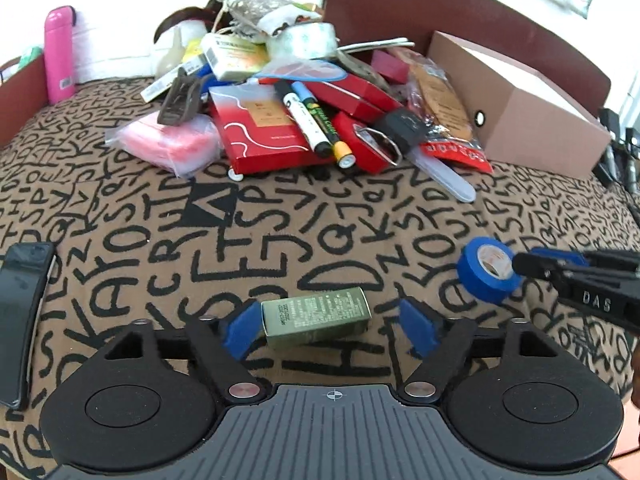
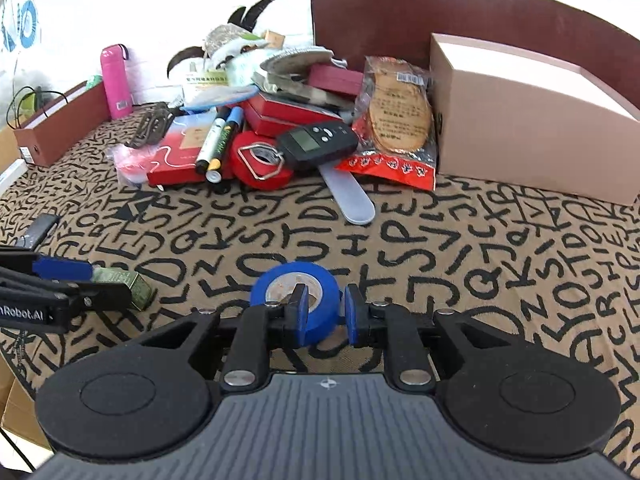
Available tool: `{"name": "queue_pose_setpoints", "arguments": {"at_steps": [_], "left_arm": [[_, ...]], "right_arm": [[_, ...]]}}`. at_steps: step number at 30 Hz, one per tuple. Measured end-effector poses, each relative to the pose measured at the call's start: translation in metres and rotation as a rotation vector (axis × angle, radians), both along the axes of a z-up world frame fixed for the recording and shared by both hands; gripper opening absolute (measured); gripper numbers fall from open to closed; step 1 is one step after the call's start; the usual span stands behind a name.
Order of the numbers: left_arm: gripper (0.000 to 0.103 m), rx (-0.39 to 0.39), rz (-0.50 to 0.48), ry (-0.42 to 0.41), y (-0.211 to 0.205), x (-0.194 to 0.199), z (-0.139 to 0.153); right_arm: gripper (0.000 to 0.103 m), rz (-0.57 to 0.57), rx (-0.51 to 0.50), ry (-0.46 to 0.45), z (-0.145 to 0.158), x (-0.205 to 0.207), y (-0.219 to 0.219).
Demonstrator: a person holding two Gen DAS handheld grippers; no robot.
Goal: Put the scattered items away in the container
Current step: 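Grasp the blue tape roll with the right gripper while the left grasps the green box, then carry the blue tape and green box with both grippers over the cardboard box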
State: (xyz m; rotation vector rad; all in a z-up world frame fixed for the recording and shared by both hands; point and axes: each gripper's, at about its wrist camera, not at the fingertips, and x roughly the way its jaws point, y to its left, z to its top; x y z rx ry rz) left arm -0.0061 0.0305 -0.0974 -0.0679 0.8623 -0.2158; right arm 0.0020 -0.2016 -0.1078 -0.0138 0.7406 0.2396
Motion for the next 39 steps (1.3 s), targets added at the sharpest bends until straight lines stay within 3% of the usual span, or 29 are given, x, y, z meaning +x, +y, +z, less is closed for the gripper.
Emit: {"name": "queue_pose_setpoints", "arguments": {"at_steps": [7,9,10,16,17,19,20,21,26,29,39], "left_arm": [[0.086,-0.014,0.010,0.053,-0.001,0.010,-0.018],[0.066,0.003,0.018,0.030,-0.002,0.013,-0.019],[0.064,0.009,0.017,0.023,-0.003,0.015,-0.018],[0.065,0.029,-0.011,0.003,-0.010,0.020,-0.018],[0.075,0.028,-0.017,0.001,-0.011,0.019,-0.019],[0.076,0.019,-0.014,-0.001,-0.010,0.019,-0.021],[0.075,0.022,-0.014,-0.004,-0.010,0.019,-0.021],[0.064,0.035,-0.018,-0.009,-0.011,0.020,-0.021],[0.063,0.082,-0.051,-0.023,-0.019,0.021,-0.020],[0.063,0.032,-0.072,-0.020,-0.020,0.019,-0.011],[0.063,-0.032,-0.224,-0.160,-0.076,0.032,0.058]], "right_arm": [[0.024,0.004,0.002,0.016,-0.006,0.005,0.003],[0.025,-0.002,0.007,0.021,-0.008,0.009,0.004],[0.025,-0.003,0.009,0.024,-0.009,0.011,0.004],[0.026,-0.021,0.019,0.053,-0.019,0.022,0.007],[0.026,-0.023,0.013,0.054,-0.019,0.021,0.008],[0.026,-0.009,-0.012,0.046,-0.017,0.019,0.012],[0.025,-0.004,-0.020,0.045,-0.017,0.018,0.012],[0.025,-0.005,-0.019,0.046,-0.018,0.018,0.012],[0.025,-0.014,-0.013,0.042,-0.025,0.022,0.012],[0.021,-0.024,0.003,0.041,-0.020,0.019,0.009],[0.019,-0.029,0.079,-0.055,0.022,0.004,-0.028]]}}
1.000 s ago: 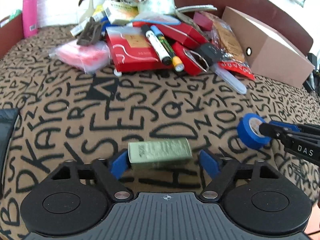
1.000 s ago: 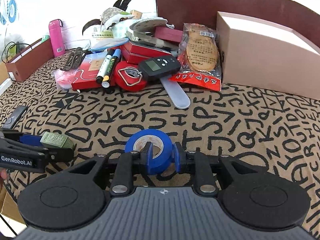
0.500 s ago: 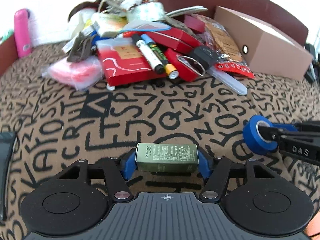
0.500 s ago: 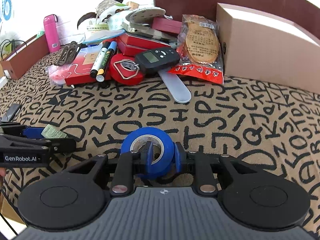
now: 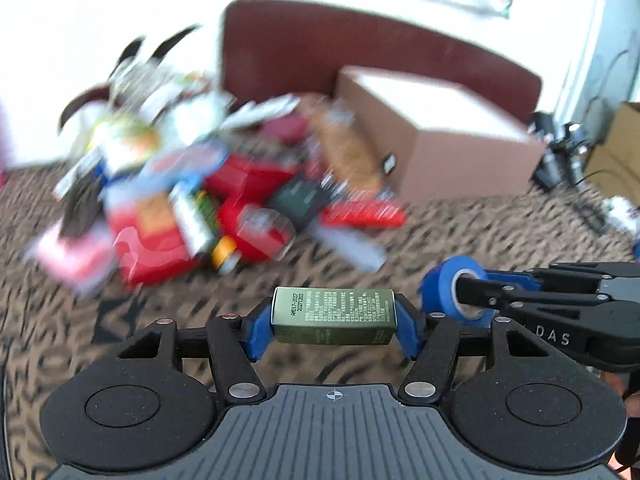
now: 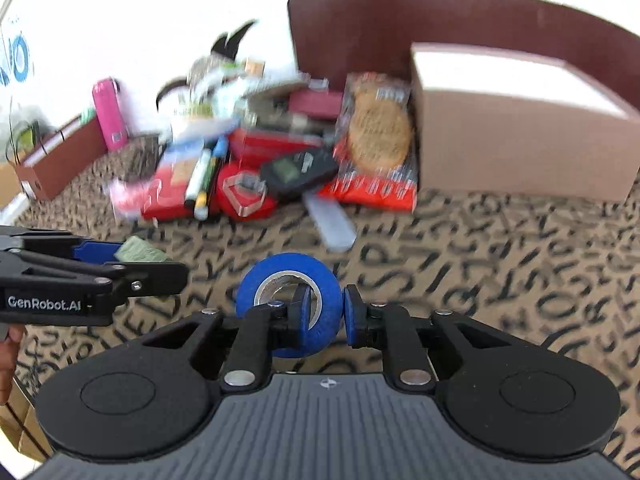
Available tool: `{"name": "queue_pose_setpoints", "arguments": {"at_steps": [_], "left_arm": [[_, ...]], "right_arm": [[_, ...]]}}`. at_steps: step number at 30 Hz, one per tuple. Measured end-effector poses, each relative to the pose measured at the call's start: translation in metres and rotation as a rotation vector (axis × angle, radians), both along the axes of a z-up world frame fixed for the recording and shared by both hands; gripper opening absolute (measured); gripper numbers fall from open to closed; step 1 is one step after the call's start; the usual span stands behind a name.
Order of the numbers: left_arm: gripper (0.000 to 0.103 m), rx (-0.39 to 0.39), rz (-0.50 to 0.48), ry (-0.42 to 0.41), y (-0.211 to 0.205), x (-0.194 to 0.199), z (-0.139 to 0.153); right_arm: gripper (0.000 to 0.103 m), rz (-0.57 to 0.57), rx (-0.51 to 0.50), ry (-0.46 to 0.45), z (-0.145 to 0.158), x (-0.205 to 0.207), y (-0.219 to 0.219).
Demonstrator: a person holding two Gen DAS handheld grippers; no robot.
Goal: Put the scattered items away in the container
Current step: 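Carry the blue tape and green box with both grippers over the cardboard box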
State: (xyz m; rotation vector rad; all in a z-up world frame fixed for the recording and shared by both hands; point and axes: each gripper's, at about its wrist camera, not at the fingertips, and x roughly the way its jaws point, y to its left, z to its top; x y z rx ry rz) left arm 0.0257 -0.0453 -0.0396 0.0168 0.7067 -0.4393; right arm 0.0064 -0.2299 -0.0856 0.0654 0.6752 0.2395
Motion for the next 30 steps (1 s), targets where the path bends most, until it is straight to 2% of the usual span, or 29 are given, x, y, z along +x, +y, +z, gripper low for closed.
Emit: {"name": "queue_pose_setpoints", "arguments": {"at_steps": [6,10,14,19,22,24,30], "left_arm": [[0.063,-0.049,-0.090,-0.085,-0.054,0.036,0.059],[0.063,-0.064,-0.103,-0.120,-0.094,0.079,0.094],[0.063,-0.067,-0.088,-0.102,-0.134,0.135,0.117],[0.063,-0.080,-0.053,-0.043,-0.177,0.203,0.125],[0.063,-0.097,-0.036,0.007,-0.198,0.245,0.108],[0.064,-0.094,-0.020,0.047,-0.213,0.271,0.090],[0.063,-0.067,0.025,0.176,-0.240,0.326,0.036]], "right_arm": [[0.019,-0.003,-0.038,-0.137,0.061,0.017,-0.038],[0.020,-0.025,-0.067,-0.200,0.102,0.042,-0.063],[0.020,-0.084,-0.117,-0.214,0.133,0.084,-0.089],[0.020,-0.165,-0.131,-0.169,0.161,0.153,-0.125],[0.020,-0.215,-0.142,-0.115,0.157,0.199,-0.145],[0.020,-0.245,-0.124,-0.050,0.142,0.234,-0.160],[0.020,-0.324,-0.107,0.206,0.065,0.315,-0.188]]}}
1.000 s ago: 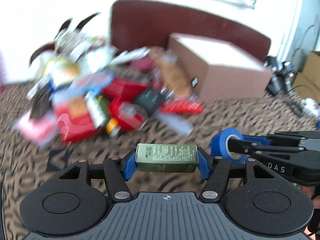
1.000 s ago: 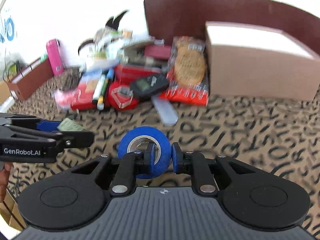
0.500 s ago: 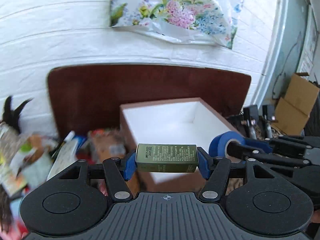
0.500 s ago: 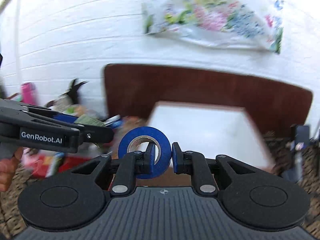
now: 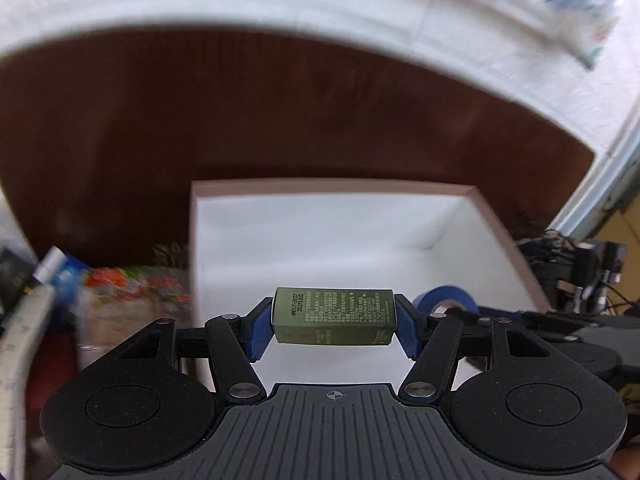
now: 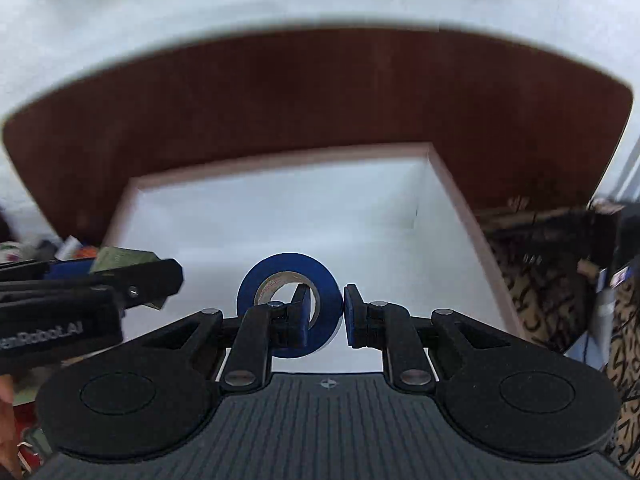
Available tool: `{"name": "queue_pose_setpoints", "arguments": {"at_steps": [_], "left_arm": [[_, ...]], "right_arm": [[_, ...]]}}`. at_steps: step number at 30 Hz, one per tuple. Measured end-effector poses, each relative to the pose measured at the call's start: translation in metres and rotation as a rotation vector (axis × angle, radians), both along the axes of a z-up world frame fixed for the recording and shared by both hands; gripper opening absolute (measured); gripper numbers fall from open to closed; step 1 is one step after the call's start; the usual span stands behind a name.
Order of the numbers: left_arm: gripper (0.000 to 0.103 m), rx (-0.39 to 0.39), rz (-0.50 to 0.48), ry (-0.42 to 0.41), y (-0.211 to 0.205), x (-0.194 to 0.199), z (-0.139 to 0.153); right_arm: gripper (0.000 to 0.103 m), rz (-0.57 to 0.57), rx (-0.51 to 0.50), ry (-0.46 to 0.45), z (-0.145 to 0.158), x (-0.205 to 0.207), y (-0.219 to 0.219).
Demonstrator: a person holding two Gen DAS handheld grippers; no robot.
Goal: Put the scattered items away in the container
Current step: 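Carry the blue tape and green box with both grippers over the cardboard box, then open both grippers to drop the tape and green box into the box, then move both grippers back toward the pile of items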
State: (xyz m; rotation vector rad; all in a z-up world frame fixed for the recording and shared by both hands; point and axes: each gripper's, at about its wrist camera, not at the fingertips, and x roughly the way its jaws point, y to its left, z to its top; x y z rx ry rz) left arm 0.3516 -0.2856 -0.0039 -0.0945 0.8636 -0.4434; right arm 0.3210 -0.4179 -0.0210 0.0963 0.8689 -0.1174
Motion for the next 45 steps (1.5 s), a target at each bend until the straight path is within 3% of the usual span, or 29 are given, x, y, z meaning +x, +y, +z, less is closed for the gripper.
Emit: {"name": "queue_pose_setpoints", "arguments": {"at_steps": [8,9,11,12,13,14,15,16,21,24,30,38,45], "left_arm": [[0.064,0.096,-0.051,-0.003,-0.025,0.025,-0.038],[0.075,0.103,-0.056,-0.004,-0.028,0.027,-0.040],[0.076,0.128,-0.058,0.017,-0.033,0.032,-0.044],[0.084,0.126,-0.069,0.029,-0.033,0.034,-0.045],[0.089,0.107,-0.099,0.041,-0.033,0.034,-0.046],[0.095,0.082,-0.128,0.048,-0.032,0.033,-0.046],[0.096,0.068,-0.137,0.046,-0.032,0.031,-0.044],[0.096,0.062,-0.133,0.041,-0.033,0.028,-0.042],[0.097,0.050,-0.120,0.047,-0.028,0.018,-0.031],[0.097,0.050,-0.127,0.037,-0.026,0.009,-0.019],[0.098,0.113,-0.121,-0.071,-0.020,-0.023,0.015],[0.102,0.132,-0.027,-0.218,0.025,-0.109,0.044],[0.103,0.177,0.012,-0.254,0.094,-0.190,0.038]], "right_arm": [[0.020,-0.052,0.017,0.127,-0.047,0.058,-0.023],[0.020,-0.055,0.015,0.132,-0.050,0.064,-0.024],[0.020,-0.064,0.021,0.128,-0.054,0.073,-0.026],[0.022,-0.072,0.029,0.122,-0.056,0.077,-0.027],[0.028,-0.085,0.036,0.117,-0.059,0.080,-0.029],[0.040,-0.093,0.047,0.114,-0.062,0.082,-0.031],[0.073,-0.100,0.060,0.108,-0.063,0.082,-0.033],[0.083,-0.104,0.061,0.092,-0.062,0.080,-0.034],[0.082,-0.069,-0.009,0.058,-0.051,0.070,-0.029],[0.082,-0.074,0.030,0.053,-0.042,0.059,-0.035],[0.086,-0.097,0.076,0.029,-0.017,0.026,-0.036],[0.094,-0.063,0.162,-0.004,0.030,-0.053,-0.019],[0.095,0.078,0.051,-0.049,0.038,-0.135,0.038]]}}
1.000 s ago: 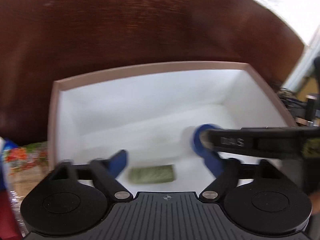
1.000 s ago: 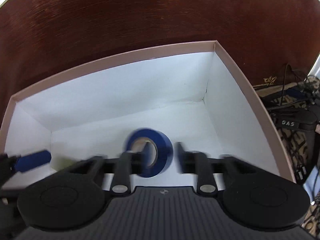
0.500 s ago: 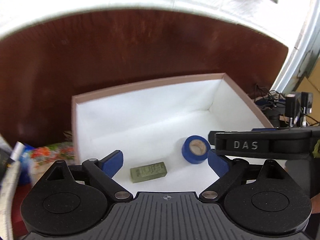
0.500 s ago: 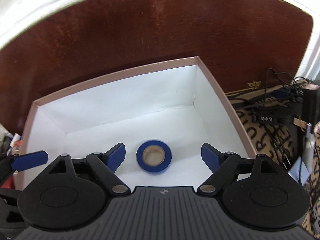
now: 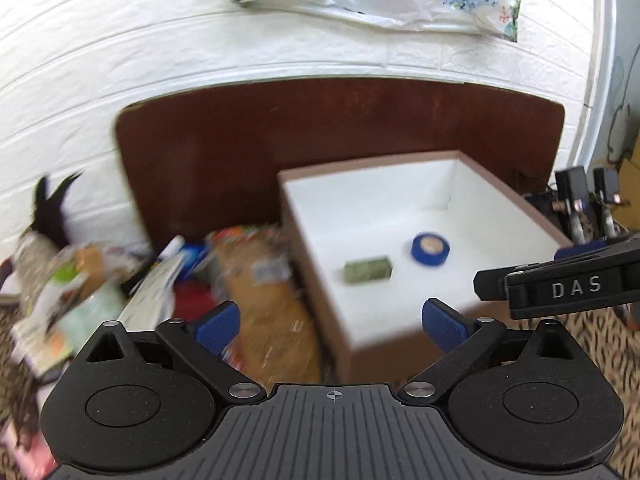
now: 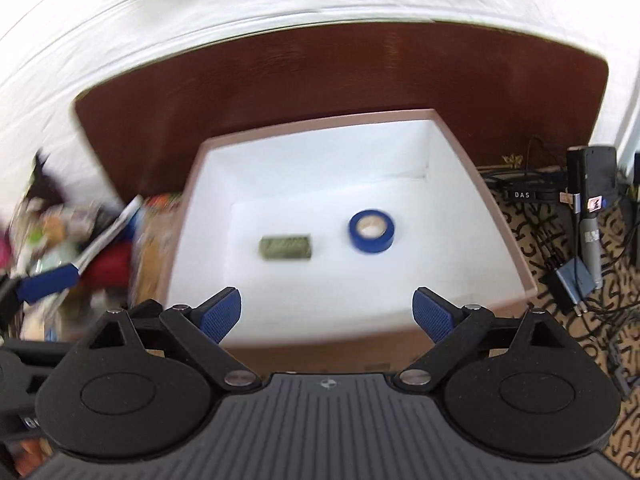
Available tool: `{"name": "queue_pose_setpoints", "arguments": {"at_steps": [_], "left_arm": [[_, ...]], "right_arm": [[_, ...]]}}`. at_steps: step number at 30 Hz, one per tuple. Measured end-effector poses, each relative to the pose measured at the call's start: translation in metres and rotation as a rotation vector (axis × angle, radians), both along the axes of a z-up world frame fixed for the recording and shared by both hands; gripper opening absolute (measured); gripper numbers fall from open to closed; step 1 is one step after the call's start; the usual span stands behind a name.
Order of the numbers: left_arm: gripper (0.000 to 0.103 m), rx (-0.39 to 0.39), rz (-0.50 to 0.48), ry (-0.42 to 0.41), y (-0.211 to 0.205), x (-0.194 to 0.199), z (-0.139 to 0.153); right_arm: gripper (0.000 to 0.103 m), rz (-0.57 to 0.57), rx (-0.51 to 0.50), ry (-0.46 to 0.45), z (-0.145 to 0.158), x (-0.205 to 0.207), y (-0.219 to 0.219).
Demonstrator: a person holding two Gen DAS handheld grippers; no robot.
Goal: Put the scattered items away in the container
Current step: 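Move both grippers back toward the pile of items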
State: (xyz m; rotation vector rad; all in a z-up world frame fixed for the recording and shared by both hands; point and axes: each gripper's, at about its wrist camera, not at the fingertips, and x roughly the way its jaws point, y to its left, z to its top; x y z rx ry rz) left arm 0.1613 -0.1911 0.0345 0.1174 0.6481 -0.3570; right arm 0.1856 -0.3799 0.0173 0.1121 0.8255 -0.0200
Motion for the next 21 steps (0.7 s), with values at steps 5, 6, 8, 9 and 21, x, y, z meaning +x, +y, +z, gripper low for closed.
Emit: {"name": "queue_pose_setpoints", "arguments": {"at_steps": [5,6,8,9,21], "left_arm": [[0.103,0.001,0.046,0.010,0.048,-0.043,-0.018],[0.103,-0.003,0.060,0.013,0.057,-0.050,-0.021],[0.103,-0.019,0.090,0.025,0.075,-0.065,-0.029],[0.103,-0.035,0.105,0.032,0.084,-0.071,-0.033],[0.103,-0.118,0.213,0.088,0.139,-0.108,-0.062]], "right_arm": [[0.097,0.080,-0.059,-0.068,-0.008,-0.048,0.036],[0.097,0.093,-0.074,-0.076,-0.009,-0.055,0.044],[0.097,0.130,-0.107,-0.089,-0.014,-0.067,0.059],[0.097,0.145,-0.126,-0.094,-0.016,-0.073,0.065],[0.098,0.293,-0.346,-0.157,-0.025,-0.117,0.138]]}}
